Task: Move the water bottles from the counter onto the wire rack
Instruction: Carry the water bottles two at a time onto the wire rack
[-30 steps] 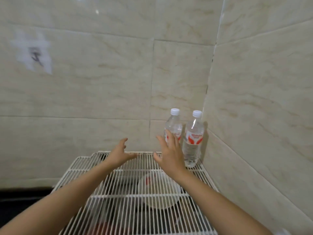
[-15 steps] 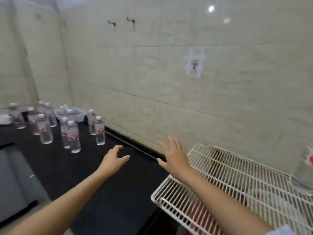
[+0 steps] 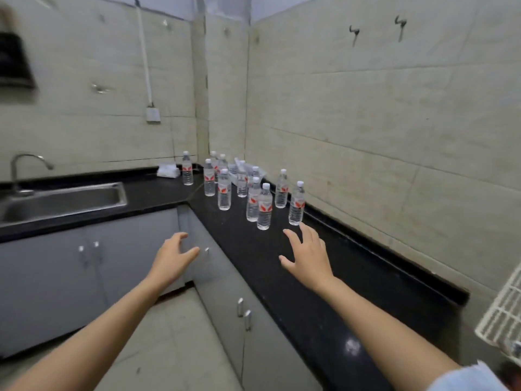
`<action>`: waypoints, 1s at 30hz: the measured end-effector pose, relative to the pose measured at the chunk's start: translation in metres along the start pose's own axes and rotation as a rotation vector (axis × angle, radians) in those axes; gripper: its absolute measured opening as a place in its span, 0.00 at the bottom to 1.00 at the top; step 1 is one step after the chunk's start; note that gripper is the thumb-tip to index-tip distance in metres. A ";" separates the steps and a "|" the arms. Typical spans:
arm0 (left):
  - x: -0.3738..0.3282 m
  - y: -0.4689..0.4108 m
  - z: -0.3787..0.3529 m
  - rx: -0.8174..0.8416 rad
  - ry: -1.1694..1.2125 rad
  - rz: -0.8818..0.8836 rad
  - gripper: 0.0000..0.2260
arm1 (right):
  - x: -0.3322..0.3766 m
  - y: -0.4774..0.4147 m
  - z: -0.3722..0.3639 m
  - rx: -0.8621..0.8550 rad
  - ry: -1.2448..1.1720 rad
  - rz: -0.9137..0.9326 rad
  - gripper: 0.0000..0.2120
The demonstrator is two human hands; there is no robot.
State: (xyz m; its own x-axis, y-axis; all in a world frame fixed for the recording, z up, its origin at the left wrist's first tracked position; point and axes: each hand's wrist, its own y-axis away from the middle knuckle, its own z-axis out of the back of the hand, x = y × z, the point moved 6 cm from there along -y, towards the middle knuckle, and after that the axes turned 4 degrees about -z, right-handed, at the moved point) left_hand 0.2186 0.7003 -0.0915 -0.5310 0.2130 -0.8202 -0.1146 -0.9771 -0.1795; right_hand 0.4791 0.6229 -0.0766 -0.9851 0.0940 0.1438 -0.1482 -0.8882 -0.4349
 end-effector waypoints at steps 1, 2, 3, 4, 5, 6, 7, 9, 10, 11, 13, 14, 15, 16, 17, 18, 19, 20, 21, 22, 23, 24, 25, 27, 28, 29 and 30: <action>0.017 -0.001 0.017 -0.011 -0.002 0.025 0.22 | 0.019 -0.004 -0.009 0.006 -0.024 0.005 0.29; 0.033 -0.001 0.032 -0.024 0.003 0.049 0.22 | 0.037 -0.009 -0.019 0.010 -0.046 0.019 0.29; 0.047 -0.002 0.047 -0.040 0.015 0.070 0.22 | 0.055 -0.014 -0.030 0.018 -0.060 0.037 0.29; 0.061 -0.004 0.060 -0.059 0.029 0.091 0.22 | 0.071 -0.021 -0.039 0.019 -0.072 0.062 0.29; 0.075 -0.006 0.072 -0.080 0.041 0.116 0.22 | 0.087 -0.028 -0.048 0.013 -0.078 0.089 0.29; 0.089 -0.008 0.083 -0.100 0.046 0.145 0.22 | 0.101 -0.035 -0.057 0.011 -0.083 0.104 0.30; 0.103 -0.010 0.093 -0.118 0.047 0.175 0.22 | 0.114 -0.041 -0.068 0.015 -0.090 0.113 0.30; 0.130 -0.014 0.106 -0.143 0.053 0.228 0.22 | 0.137 -0.053 -0.092 0.049 -0.107 0.135 0.30; 0.142 -0.016 0.110 -0.153 0.059 0.251 0.22 | 0.149 -0.059 -0.105 0.077 -0.115 0.152 0.30; 0.154 -0.020 0.115 -0.161 0.061 0.270 0.21 | 0.160 -0.066 -0.119 0.101 -0.119 0.177 0.30; 0.175 -0.034 0.125 -0.174 0.042 0.287 0.22 | 0.179 -0.084 -0.150 0.142 -0.115 0.222 0.32; 0.184 -0.044 0.130 -0.177 0.018 0.284 0.22 | 0.189 -0.095 -0.164 0.163 -0.111 0.236 0.33; 0.193 -0.057 0.137 -0.178 -0.018 0.275 0.22 | 0.199 -0.107 -0.178 0.174 -0.110 0.246 0.34; 0.200 -0.072 0.144 -0.182 -0.063 0.261 0.23 | 0.209 -0.122 -0.191 0.177 -0.119 0.252 0.34; 0.207 -0.089 0.151 -0.194 -0.116 0.246 0.23 | 0.220 -0.138 -0.203 0.170 -0.131 0.265 0.34; 0.212 -0.106 0.159 -0.211 -0.167 0.234 0.24 | 0.230 -0.155 -0.215 0.163 -0.134 0.276 0.34; 0.217 -0.123 0.166 -0.228 -0.212 0.227 0.24 | 0.240 -0.171 -0.227 0.158 -0.136 0.281 0.34; 0.222 -0.141 0.174 -0.239 -0.247 0.227 0.25 | 0.249 -0.188 -0.237 0.154 -0.139 0.280 0.35; 0.229 -0.158 0.180 -0.245 -0.275 0.234 0.25 | 0.259 -0.203 -0.247 0.154 -0.154 0.277 0.36; 0.235 -0.174 0.185 -0.244 -0.298 0.245 0.26 | 0.268 -0.217 -0.256 0.165 -0.164 0.272 0.37; 0.242 -0.189 0.191 -0.242 -0.318 0.252 0.27 | 0.277 -0.230 -0.266 0.177 -0.167 0.278 0.38; 0.249 -0.204 0.196 -0.246 -0.330 0.255 0.27 | 0.285 -0.243 -0.276 0.179 -0.156 0.292 0.40; 0.257 -0.218 0.201 -0.253 -0.338 0.259 0.27 | 0.293 -0.256 -0.287 0.182 -0.143 0.307 0.40; 0.276 -0.241 0.209 -0.252 -0.354 0.286 0.28 | 0.305 -0.280 -0.309 0.205 -0.134 0.297 0.41; 0.289 -0.250 0.210 -0.242 -0.359 0.313 0.28 | 0.309 -0.290 -0.323 0.232 -0.142 0.276 0.40; 0.302 -0.258 0.211 -0.237 -0.355 0.340 0.28 | 0.312 -0.300 -0.339 0.264 -0.144 0.255 0.39; 0.316 -0.268 0.212 -0.236 -0.344 0.361 0.28 | 0.316 -0.309 -0.351 0.286 -0.145 0.244 0.38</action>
State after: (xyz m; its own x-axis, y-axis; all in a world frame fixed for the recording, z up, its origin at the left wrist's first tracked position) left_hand -0.0966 1.0289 -0.1873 -0.7501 -0.1866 -0.6344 0.2955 -0.9529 -0.0691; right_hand 0.1836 1.0853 -0.2087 -0.9629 -0.1814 0.2000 0.1387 -0.9678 -0.2099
